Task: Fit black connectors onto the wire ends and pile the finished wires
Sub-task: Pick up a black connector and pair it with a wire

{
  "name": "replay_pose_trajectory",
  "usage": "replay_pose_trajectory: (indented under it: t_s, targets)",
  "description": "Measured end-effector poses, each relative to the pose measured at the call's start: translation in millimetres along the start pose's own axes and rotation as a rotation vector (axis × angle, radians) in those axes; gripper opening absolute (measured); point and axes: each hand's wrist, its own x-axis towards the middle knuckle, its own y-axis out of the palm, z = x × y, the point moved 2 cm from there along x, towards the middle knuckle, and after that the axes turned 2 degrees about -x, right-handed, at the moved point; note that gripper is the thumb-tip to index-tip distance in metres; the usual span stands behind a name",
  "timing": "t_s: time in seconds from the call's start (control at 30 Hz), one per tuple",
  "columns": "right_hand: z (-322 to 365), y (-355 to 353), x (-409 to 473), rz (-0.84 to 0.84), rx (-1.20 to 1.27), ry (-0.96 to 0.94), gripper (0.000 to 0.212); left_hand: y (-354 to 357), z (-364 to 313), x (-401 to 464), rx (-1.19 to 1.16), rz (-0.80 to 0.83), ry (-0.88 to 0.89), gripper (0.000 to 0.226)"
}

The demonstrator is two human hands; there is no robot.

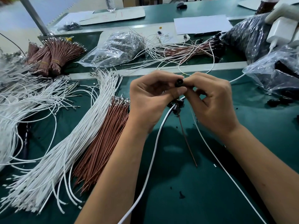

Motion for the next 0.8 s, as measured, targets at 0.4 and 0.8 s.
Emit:
replay_pose_trajectory:
  t_s: [0.4, 0.8]
  targets:
    - [4.8, 2.9, 0.9, -0.001, -0.071, -0.101, 0.009, -0.3, -7.1, -0.1, -0.034, 0.027, 0.011, 0.042]
    - [4.8, 3.5, -0.2, 0.012, -0.104, -0.130, 0.014, 1.3, -8.2, -0.3, -0.008, 0.035, 0.043, 0.044]
